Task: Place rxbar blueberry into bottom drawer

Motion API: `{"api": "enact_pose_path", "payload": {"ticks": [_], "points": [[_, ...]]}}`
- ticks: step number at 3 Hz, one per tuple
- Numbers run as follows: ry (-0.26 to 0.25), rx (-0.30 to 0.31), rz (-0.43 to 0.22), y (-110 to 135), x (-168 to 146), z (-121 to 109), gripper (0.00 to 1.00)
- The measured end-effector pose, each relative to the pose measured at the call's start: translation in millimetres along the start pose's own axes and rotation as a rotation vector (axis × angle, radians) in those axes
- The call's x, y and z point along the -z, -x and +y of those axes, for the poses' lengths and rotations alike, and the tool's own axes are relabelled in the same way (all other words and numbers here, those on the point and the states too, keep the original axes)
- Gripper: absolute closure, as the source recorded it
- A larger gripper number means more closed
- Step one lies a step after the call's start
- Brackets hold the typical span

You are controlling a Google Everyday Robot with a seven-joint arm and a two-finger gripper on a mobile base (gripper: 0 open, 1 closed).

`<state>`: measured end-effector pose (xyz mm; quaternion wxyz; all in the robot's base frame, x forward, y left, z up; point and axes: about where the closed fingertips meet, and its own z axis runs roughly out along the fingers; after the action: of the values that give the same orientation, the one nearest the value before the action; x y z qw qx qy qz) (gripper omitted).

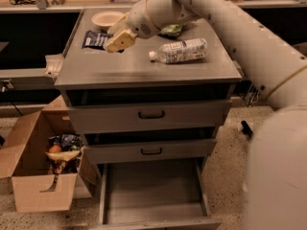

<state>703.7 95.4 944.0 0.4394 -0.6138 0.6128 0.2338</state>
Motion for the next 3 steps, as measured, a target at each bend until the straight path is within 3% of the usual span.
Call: {"api": "enact_pose_path", "payload": {"ticks": [1, 2, 3], "points": [[0.048, 0.058, -0.079, 8, 19, 39, 1.00], [0.047, 0.059, -0.079, 8, 20, 38, 1.00], [0.091, 0.069, -0.079, -2, 13, 54, 1.00]]}}
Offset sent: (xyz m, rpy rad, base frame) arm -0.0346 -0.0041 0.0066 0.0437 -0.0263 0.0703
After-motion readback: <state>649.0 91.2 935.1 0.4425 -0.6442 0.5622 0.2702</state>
